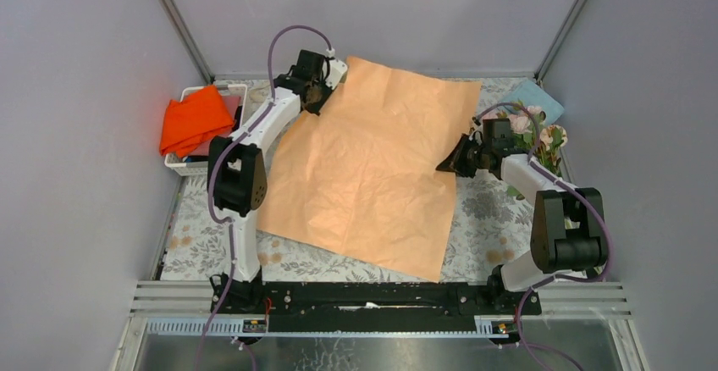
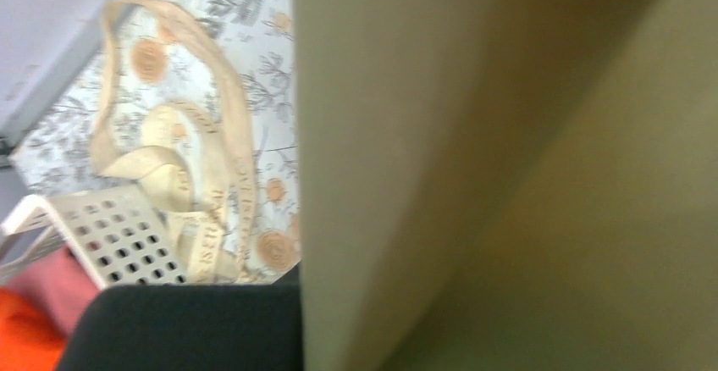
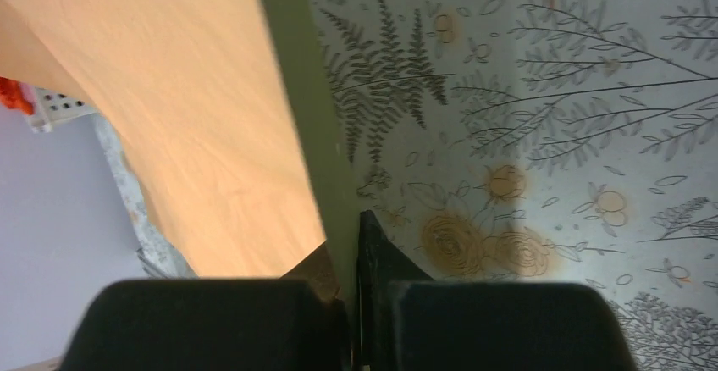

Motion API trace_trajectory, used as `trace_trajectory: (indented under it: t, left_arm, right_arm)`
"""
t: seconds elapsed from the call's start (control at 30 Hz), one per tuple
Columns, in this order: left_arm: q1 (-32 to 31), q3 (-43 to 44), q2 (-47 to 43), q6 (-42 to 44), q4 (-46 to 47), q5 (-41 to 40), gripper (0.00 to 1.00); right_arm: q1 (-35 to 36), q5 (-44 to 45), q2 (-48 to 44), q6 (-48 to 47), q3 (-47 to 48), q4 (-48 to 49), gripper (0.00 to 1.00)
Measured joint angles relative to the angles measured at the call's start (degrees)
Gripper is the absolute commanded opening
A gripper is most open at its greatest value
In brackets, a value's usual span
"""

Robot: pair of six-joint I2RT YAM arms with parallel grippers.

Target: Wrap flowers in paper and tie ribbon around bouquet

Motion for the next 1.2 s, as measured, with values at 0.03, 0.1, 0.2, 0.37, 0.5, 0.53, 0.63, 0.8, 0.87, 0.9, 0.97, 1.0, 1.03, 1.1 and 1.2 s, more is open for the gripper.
trace_trajectory:
  t: [0.03, 0.1, 0.2, 0.37, 0.5, 0.53, 0.63, 0.8, 0.87, 0.9, 0.97, 1.0, 1.03, 1.1, 1.2]
  left_arm:
    - [0.3, 0.0, 1.5, -0.2, 0.1, 0.9, 0.00]
    - [0.5, 0.0, 3.5, -0.2, 0.3, 2.1, 0.00]
    - [0.7, 0.0, 5.6, -0.2, 1.2, 3.3, 0.00]
    - [0.7, 3.1, 8.8, -0.1, 2.5, 4.4, 0.00]
    - [0.7, 5.3, 10.6, 1.1, 3.3, 4.5, 0.00]
    - [0.7, 5.6, 11.0, 1.4, 3.4, 4.5, 0.00]
    - [0.7, 5.6, 11.6, 1.9, 3.7, 4.6, 0.05]
    - [0.7, 5.6, 13.3, 2.7, 3.7, 5.6, 0.78]
    - [0.7, 5.9, 13.7, 2.5, 3.4, 5.9, 0.89]
    - [0.7, 6.5, 13.8, 2.7, 3.2, 5.9, 0.94]
    - [0.7, 7.8, 13.8, 3.1, 3.1, 5.8, 0.98]
    - [0.7, 8.5, 13.6, 3.2, 3.2, 5.7, 0.99]
    - [0.7, 8.9, 13.2, 3.3, 3.2, 5.6, 0.99]
    - [0.7, 9.0, 11.5, 3.5, 3.0, 5.6, 0.98]
    - [0.7, 7.1, 6.2, 3.5, 2.2, 6.3, 0.99]
  right_arm:
    - [0.2, 0.7, 0.7, -0.2, 0.0, 0.0, 0.15]
    - [0.2, 2.2, 1.5, -0.5, 0.0, 0.0, 0.35]
    - [0.1, 6.0, 1.6, -1.6, 0.2, -1.1, 0.57]
    - [0.0, 14.7, 1.5, -4.7, 3.8, -6.1, 0.64]
    - [-0.4, 23.7, -0.1, -8.6, 9.8, -10.1, 0.63]
    - [-0.8, 25.8, -0.7, -9.6, 11.3, -10.5, 0.62]
    - [-3.5, 31.6, -1.8, -12.4, 16.1, -11.2, 0.58]
    - [-6.6, 37.1, 0.9, -15.9, 23.9, -14.4, 0.49]
    - [-6.5, 36.8, 4.6, -17.7, 28.0, -16.5, 0.47]
    - [-6.5, 36.8, 4.6, -17.7, 28.0, -16.5, 0.47]
    - [-6.4, 35.6, 7.1, -18.9, 29.9, -18.7, 0.46]
    - [-6.4, 35.1, 8.7, -19.5, 31.0, -19.8, 0.46]
    - [-6.3, 34.5, 10.0, -20.0, 31.8, -20.5, 0.47]
    - [-6.1, 33.5, 12.3, -21.5, 32.8, -21.9, 0.51]
    - [-4.7, 32.4, 15.6, -25.5, 34.1, -23.3, 0.59]
